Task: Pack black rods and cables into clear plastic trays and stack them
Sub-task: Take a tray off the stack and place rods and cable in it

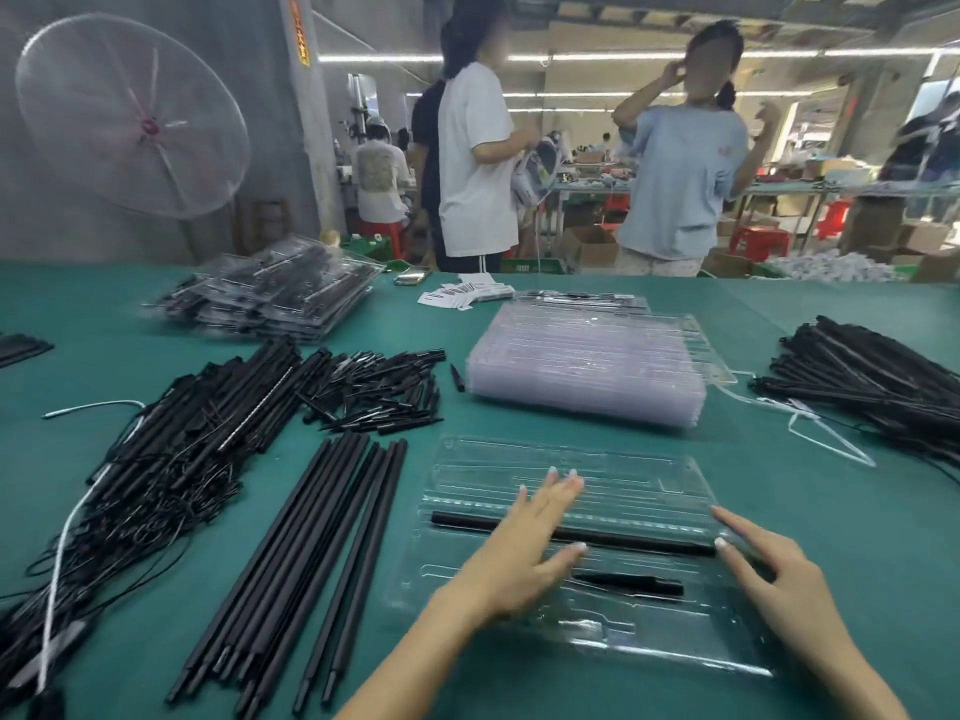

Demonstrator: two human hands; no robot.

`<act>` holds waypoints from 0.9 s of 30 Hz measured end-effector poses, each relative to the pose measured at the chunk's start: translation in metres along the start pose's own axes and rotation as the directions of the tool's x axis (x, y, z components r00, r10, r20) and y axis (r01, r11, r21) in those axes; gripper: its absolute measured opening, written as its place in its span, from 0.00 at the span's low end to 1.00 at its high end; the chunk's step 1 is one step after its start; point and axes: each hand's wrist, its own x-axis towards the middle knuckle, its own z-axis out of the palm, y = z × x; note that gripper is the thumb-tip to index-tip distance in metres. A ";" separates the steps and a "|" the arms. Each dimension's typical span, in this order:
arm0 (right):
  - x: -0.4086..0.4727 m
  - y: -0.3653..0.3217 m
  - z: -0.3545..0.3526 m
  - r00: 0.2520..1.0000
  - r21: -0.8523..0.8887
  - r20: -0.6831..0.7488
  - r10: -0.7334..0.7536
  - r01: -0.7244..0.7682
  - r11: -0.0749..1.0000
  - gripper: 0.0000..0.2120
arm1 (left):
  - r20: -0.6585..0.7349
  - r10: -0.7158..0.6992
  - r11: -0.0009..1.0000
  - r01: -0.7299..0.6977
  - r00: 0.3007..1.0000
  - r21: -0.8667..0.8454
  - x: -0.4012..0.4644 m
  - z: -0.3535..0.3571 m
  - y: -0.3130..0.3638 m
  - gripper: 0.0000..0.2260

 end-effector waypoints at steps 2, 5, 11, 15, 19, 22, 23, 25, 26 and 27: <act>0.003 -0.011 0.005 0.998 -0.154 0.018 0.054 -0.051 0.987 0.22 | -0.123 -0.135 0.986 0.145 0.983 0.078 -0.011 -0.036 -0.033 0.28; -0.003 -0.048 0.030 0.994 -0.309 0.103 0.023 0.010 0.951 0.26 | -0.258 -0.404 0.875 0.453 0.877 0.169 -0.031 -0.086 -0.086 0.28; -0.019 -0.115 0.110 0.842 -0.390 0.515 -0.161 0.398 0.830 0.23 | -0.330 -0.677 0.600 0.754 0.657 0.269 -0.066 -0.136 -0.165 0.27; -0.021 -0.131 0.150 0.779 -0.345 0.595 -0.197 0.469 0.813 0.21 | -0.407 -0.763 0.420 0.864 0.501 0.277 -0.078 -0.164 -0.195 0.27; -0.027 -0.137 0.158 0.835 -0.411 0.464 -0.296 0.498 0.764 0.16 | -0.571 -0.742 0.245 0.934 0.352 0.259 -0.098 -0.180 -0.219 0.23; -0.029 -0.138 0.157 0.838 -0.355 0.449 -0.311 0.486 0.798 0.21 | -0.661 -0.657 0.251 0.932 0.362 0.261 -0.105 -0.184 -0.229 0.15; -0.030 -0.135 0.158 0.835 -0.351 0.448 -0.319 0.492 0.797 0.26 | -0.667 -0.658 0.251 0.937 0.350 0.243 -0.104 -0.186 -0.230 0.14; -0.029 -0.133 0.161 0.838 -0.356 0.415 -0.355 0.509 0.784 0.32 | -0.666 -0.671 0.232 0.945 0.326 0.229 -0.104 -0.190 -0.233 0.15; -0.029 -0.133 0.163 0.835 -0.355 0.406 -0.372 0.519 0.778 0.33 | -0.663 -0.674 0.224 0.946 0.325 0.236 -0.104 -0.190 -0.234 0.15; -0.028 -0.132 0.163 0.832 -0.352 0.410 -0.375 0.523 0.776 0.33 | -0.658 -0.679 0.221 0.945 0.326 0.240 -0.104 -0.191 -0.234 0.16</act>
